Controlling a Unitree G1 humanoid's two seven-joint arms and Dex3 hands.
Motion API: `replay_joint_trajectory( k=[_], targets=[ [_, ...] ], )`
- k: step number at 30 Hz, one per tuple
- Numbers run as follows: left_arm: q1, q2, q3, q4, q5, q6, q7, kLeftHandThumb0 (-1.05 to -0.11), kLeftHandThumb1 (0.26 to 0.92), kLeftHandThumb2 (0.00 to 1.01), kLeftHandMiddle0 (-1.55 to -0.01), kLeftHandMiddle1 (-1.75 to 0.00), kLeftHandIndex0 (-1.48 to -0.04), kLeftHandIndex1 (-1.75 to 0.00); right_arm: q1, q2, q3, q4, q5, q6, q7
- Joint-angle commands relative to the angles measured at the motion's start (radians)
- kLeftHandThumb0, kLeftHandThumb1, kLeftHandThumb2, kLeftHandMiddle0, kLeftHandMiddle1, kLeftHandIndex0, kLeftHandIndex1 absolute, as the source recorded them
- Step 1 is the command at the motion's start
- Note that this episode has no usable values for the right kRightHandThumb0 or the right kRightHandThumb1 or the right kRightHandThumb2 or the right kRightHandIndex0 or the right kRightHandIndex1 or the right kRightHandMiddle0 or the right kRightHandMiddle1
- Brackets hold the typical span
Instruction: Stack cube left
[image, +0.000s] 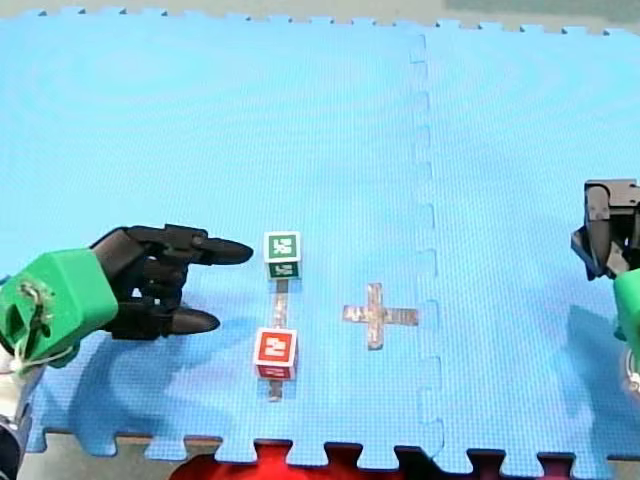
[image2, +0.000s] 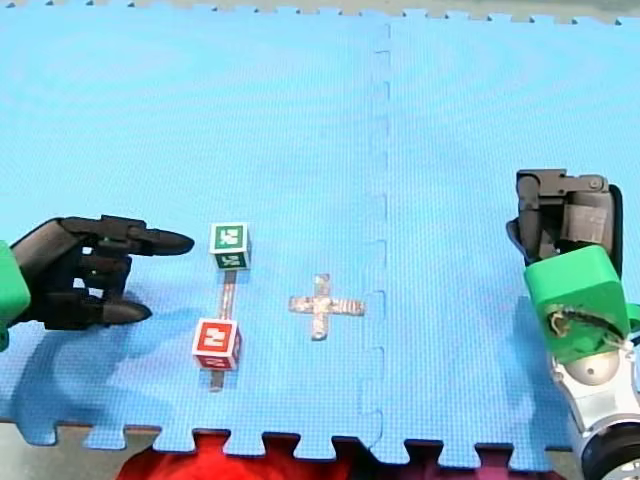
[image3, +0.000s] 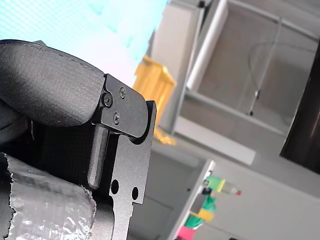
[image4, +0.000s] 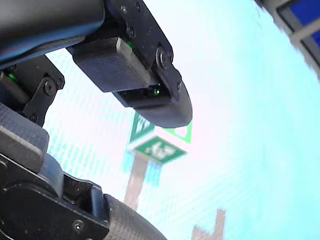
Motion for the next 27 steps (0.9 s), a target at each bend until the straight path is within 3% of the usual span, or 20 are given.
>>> replay_joint_trajectory(
  k=[1, 13, 21, 27],
  targets=[
    [0.011, -0.014, -0.010, -0.014, -0.002, 0.010, 0.004, -0.923, 0.714, 0.01, -0.87, -1.75, -0.68, 0.00, 0.000, -0.004, -0.008, -0.002, 0.013, -0.007, 0.007],
    [0.025, -0.048, -0.025, -0.016, -0.015, 0.007, 0.029, -0.906, 0.722, 0.01, -0.86, -1.75, -0.69, -0.01, 0.002, -0.001, -0.012, -0.010, 0.019, -0.009, 0.016],
    [0.038, -0.066, -0.058, -0.017, 0.016, 0.007, 0.058, -0.902, 0.720, 0.00, -0.86, -1.75, -0.59, 0.00, 0.002, 0.000, -0.012, -0.016, 0.020, -0.009, 0.016],
    [0.031, -0.072, -0.100, -0.017, 0.064, 0.065, 0.110, -0.916, 0.710, 0.00, -0.85, -1.75, -0.53, 0.00, 0.003, -0.002, -0.016, -0.020, 0.024, -0.014, 0.021]
  ],
)
